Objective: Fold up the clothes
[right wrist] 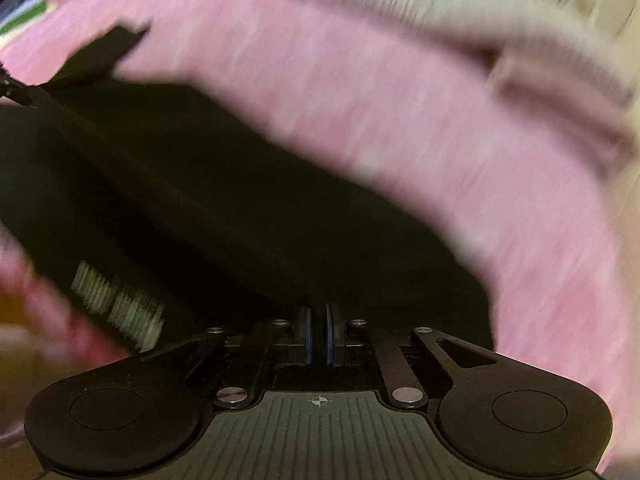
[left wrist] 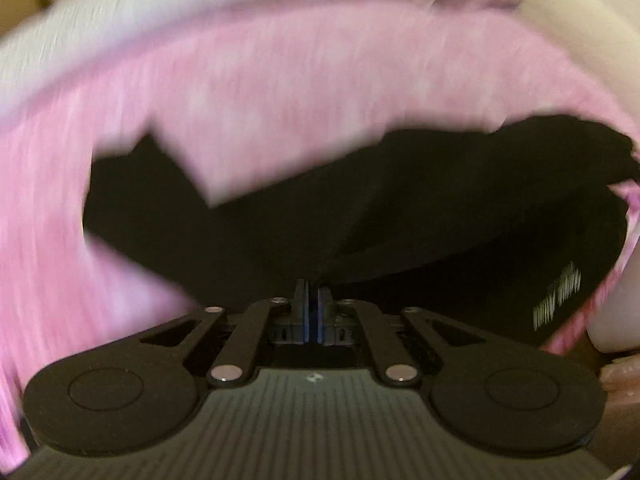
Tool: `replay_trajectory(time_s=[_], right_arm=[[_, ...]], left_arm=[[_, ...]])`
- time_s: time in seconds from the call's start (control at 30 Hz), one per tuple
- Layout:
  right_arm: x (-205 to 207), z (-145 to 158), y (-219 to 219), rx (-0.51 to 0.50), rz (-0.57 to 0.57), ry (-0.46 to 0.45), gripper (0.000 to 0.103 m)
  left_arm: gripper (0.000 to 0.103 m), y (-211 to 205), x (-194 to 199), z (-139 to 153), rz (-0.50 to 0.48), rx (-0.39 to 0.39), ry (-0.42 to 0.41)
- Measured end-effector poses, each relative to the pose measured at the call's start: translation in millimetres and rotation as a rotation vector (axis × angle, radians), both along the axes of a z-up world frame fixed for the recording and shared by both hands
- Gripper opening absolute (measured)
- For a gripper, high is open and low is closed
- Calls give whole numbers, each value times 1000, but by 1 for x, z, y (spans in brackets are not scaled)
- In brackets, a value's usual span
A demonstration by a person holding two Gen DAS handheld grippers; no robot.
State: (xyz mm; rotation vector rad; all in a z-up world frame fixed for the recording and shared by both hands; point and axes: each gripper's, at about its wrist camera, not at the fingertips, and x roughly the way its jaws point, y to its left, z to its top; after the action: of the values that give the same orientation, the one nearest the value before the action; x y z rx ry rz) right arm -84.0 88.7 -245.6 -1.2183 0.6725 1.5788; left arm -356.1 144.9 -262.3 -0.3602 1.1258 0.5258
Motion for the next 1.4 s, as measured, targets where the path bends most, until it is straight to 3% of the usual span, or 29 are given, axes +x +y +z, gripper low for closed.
replay_trajectory(time_s=[0.07, 0.17, 0.23, 0.4, 0.53, 0.7, 0.8, 0.87, 0.9, 1.0, 1.37, 1.4], right_arm=[[1, -23, -16, -124, -36, 0, 8], [25, -18, -29, -110, -235, 130, 12], [50, -18, -33, -87, -452, 289, 20], [114, -28, -44, -20, -1004, 711, 24], [136, -43, -53, 63, -1227, 856, 24], [157, -52, -59, 113, -1324, 943, 24], [169, -58, -63, 144, -1382, 996, 24], [176, -60, -65, 159, -1412, 1017, 24], [178, -60, -66, 156, -1410, 1001, 24], [182, -59, -67, 146, -1404, 954, 24], [180, -62, -57, 147, -1335, 837, 34], [180, -63, -55, 148, -1329, 824, 24]], left_arm=[[8, -17, -10, -19, 89, -46, 61], [13, -25, -18, -10, 207, -93, -4], [36, -23, -22, -1, 291, -114, -47], [38, 4, -42, -1, 528, -178, -141], [38, 38, -56, -20, 689, -250, -180], [38, 51, -52, -42, 723, -295, -182], [31, 56, -52, -53, 736, -302, -176], [17, 57, -52, -57, 736, -295, -177], [12, 57, -52, -58, 734, -288, -176], [11, 57, -55, -58, 723, -288, -180], [17, 54, -60, -59, 730, -276, -208], [7, 54, -60, -60, 725, -269, -208]])
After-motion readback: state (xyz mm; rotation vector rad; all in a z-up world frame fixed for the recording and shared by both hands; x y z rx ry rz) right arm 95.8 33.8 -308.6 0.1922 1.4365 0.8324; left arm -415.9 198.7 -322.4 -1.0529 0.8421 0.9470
